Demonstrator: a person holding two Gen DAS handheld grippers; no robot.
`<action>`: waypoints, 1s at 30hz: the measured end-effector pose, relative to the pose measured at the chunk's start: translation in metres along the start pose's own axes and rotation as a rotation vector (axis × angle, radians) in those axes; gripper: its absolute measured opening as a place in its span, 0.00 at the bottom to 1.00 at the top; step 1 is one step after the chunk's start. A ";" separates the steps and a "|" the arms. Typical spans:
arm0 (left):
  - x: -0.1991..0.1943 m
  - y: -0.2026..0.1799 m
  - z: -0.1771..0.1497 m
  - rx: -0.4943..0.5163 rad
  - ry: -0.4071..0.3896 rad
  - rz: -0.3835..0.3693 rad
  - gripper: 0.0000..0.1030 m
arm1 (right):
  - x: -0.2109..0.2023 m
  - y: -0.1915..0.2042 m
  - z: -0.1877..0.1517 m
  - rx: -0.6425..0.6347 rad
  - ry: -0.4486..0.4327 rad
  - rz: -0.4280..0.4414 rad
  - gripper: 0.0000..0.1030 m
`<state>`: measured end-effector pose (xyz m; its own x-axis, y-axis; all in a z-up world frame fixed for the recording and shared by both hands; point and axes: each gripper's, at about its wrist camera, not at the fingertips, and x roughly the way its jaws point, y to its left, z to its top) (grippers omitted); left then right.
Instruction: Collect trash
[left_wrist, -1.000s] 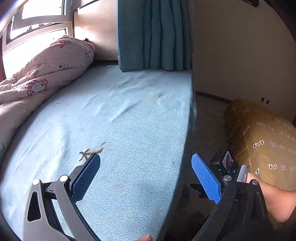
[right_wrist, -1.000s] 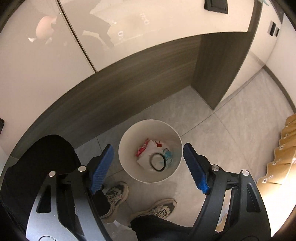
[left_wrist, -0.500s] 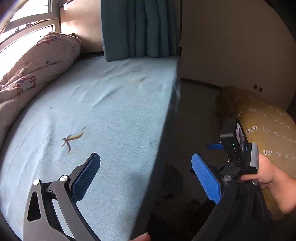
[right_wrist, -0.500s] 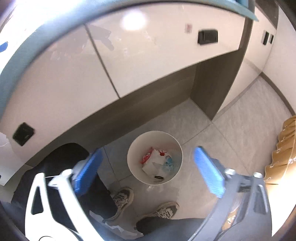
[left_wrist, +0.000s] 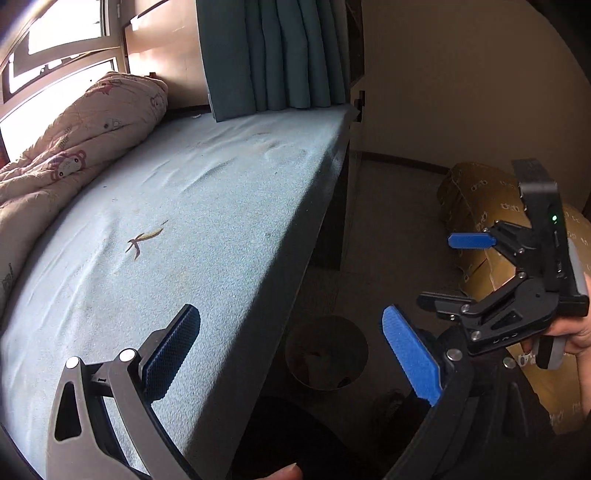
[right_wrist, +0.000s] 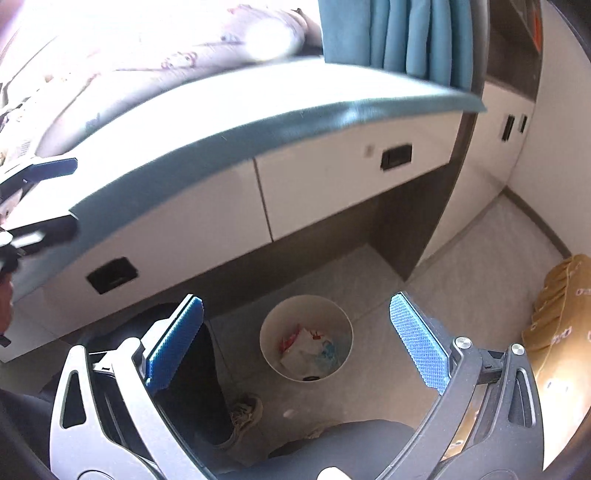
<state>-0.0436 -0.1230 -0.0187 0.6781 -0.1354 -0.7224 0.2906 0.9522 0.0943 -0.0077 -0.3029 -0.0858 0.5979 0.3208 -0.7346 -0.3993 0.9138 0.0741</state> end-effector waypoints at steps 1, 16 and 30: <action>-0.003 0.001 -0.003 -0.007 0.004 -0.005 0.94 | -0.007 0.003 0.000 -0.003 -0.011 -0.001 0.95; -0.048 0.004 -0.037 -0.056 -0.031 0.009 0.94 | -0.102 0.056 -0.013 -0.074 -0.146 -0.021 0.95; -0.094 0.014 -0.063 -0.057 -0.107 -0.004 0.94 | -0.167 0.103 -0.026 -0.102 -0.220 -0.030 0.95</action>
<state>-0.1462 -0.0798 0.0073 0.7463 -0.1651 -0.6449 0.2568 0.9652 0.0500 -0.1663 -0.2686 0.0271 0.7430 0.3511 -0.5698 -0.4408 0.8973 -0.0220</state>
